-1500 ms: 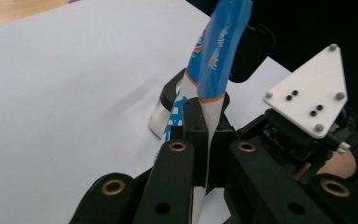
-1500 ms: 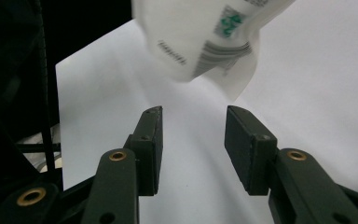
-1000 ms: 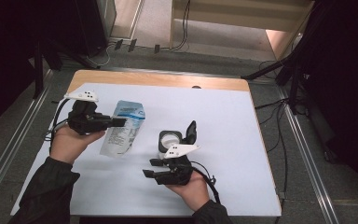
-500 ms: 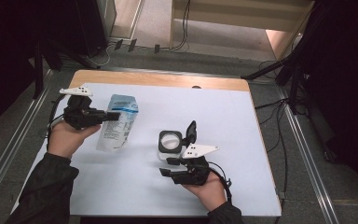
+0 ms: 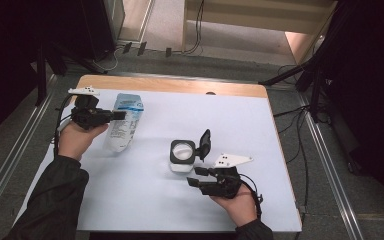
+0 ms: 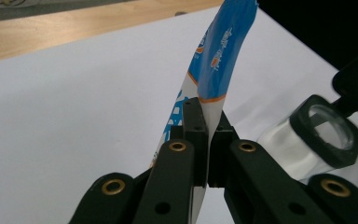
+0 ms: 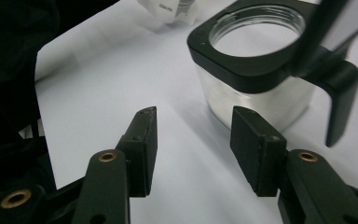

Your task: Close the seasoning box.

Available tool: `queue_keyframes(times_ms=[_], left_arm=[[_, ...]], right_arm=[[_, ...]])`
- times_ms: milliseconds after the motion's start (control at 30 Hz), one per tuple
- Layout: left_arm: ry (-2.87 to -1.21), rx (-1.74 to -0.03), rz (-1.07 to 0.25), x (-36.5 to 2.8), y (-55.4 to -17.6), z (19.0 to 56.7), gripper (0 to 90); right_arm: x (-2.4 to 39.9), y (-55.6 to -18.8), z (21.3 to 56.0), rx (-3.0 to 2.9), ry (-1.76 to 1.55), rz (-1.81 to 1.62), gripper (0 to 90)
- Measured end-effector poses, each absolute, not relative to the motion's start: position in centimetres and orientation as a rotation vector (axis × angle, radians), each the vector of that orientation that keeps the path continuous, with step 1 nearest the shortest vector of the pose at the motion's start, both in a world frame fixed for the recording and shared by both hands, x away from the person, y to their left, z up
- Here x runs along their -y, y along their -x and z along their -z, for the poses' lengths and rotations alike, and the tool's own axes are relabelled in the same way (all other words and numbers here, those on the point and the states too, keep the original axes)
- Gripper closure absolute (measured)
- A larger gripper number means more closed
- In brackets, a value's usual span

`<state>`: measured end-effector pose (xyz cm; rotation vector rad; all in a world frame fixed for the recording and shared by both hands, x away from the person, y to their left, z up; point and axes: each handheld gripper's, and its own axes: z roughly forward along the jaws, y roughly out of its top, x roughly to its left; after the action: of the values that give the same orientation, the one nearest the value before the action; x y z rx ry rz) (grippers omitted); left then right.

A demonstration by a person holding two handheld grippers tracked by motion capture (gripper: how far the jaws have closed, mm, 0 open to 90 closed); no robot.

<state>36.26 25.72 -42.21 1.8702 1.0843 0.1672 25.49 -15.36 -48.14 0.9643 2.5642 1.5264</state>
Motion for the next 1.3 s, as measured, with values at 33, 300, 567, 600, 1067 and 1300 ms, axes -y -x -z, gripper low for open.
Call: queue_keyframes(times_ms=[33,300,567,600,1067,1300], left_arm=[[-1.875,-1.082,-0.170,-25.7,-36.3,42.4,90.0],[-1.919,-1.059,-0.186,-25.4,-35.8,42.4,90.0],[-1.906,-1.072,-0.183,-26.2,-34.7,42.5,90.0],[-1.902,-1.075,-0.187,-26.4,-34.5,42.5,90.0],[-1.901,-1.092,-0.205,-28.0,-32.3,42.9,88.7],[-1.908,-1.097,-0.212,-28.8,-31.2,43.2,87.4]], right_arm=[[15.6,-25.5,48.1,-2.563,-0.970,-1.523,53.1],[17.1,-25.8,48.1,-2.538,-1.026,-1.518,53.0],[18.3,-26.4,47.7,-2.509,-1.040,-1.528,55.8],[18.5,-26.6,47.6,-2.506,-1.048,-1.534,55.8],[20.0,-28.3,46.9,-2.458,-1.097,-1.544,63.7],[20.1,-29.0,46.8,-2.448,-1.100,-1.500,67.5]])
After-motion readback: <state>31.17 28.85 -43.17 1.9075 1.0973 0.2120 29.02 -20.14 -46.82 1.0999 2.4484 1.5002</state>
